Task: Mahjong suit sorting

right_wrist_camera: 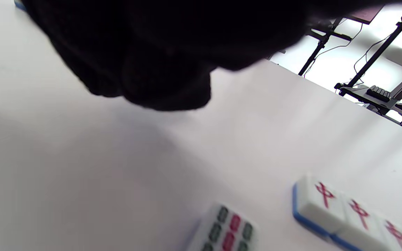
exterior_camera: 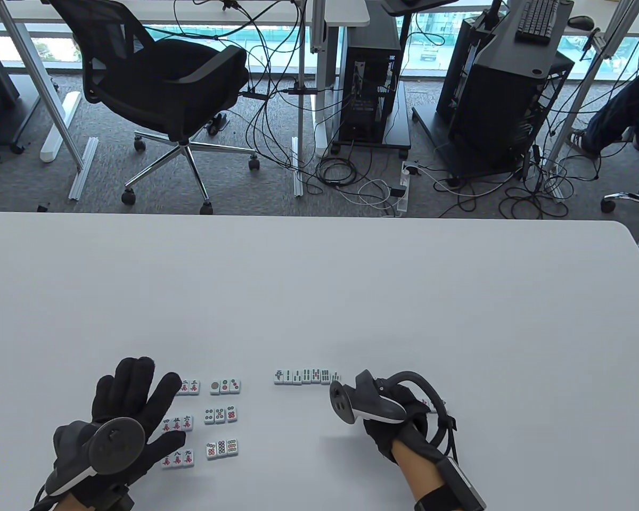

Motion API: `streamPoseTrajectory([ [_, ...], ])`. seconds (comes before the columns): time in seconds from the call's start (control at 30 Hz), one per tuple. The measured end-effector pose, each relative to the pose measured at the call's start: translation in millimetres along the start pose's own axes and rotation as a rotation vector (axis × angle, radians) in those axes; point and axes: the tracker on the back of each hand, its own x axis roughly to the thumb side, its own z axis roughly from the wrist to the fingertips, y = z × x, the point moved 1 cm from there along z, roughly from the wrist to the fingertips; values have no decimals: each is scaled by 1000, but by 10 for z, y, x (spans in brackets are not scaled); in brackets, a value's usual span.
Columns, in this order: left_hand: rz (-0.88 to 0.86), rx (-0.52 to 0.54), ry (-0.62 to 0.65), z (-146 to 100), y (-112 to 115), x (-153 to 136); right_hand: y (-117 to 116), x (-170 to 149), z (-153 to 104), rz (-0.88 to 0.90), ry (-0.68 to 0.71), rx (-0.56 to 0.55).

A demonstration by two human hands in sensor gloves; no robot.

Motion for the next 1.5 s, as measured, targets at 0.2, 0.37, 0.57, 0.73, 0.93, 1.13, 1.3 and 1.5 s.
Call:
streamPoseTrajectory([
  [0.2,-7,5,1,-1,-6,-3,93,181,335,-29,-15,-58],
  [0.37,-14,11,1,-4,-15,-12,80,246,483,-46,-53,-48],
  [0.57,-15,12,-1,-5,-16,-21,60,267,548,-31,-51,-29],
  [0.73,-13,7,-3,-5,-14,-21,44,266,556,-21,-38,-37],
  [0.93,-11,4,-4,-5,-15,-23,94,191,417,17,-19,-90],
  [1.13,-9,3,0,-2,-11,-18,108,-56,71,28,-30,-96],
  [1.3,-2,0,-2,-1,-5,-14,7,-310,-210,50,-67,-52],
  [1.5,3,-5,-5,1,4,-8,-173,-474,-481,71,-74,24],
])
